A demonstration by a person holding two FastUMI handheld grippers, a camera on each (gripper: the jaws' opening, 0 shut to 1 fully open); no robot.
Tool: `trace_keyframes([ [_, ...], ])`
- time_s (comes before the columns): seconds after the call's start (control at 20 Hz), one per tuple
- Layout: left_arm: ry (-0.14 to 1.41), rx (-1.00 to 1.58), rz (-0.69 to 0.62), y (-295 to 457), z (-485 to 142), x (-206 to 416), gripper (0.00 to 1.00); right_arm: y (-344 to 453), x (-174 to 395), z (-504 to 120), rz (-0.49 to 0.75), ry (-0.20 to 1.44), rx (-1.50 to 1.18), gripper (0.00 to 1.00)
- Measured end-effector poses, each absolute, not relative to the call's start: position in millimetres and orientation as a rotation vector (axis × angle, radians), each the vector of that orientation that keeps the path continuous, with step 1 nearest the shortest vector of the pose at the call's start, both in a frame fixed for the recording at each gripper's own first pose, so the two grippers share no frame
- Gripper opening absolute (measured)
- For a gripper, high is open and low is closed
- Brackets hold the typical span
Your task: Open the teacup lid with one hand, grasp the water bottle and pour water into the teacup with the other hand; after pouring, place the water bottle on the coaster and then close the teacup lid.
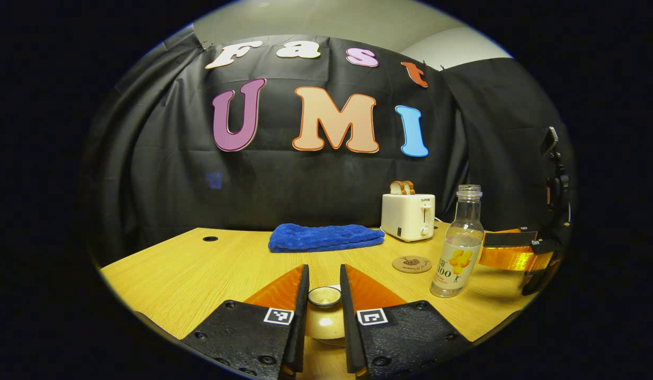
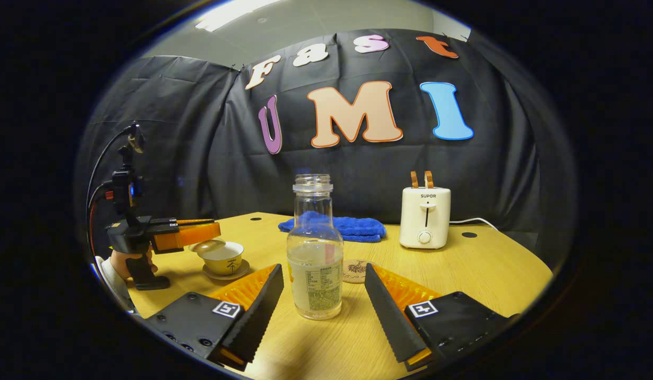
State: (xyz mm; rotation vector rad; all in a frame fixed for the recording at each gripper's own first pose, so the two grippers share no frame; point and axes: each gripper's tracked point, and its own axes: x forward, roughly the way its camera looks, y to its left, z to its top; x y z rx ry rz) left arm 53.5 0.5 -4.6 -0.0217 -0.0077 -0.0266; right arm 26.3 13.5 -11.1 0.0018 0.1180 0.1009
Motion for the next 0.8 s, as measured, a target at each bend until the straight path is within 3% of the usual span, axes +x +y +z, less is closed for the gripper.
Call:
trace_keyframes([
  [0.8,-0.01,-0.006,0.055,50.8,-6.5,25.2,0.29,28.5,61.9,-45.6,0.114,0.287,-0.03,0.96],
])
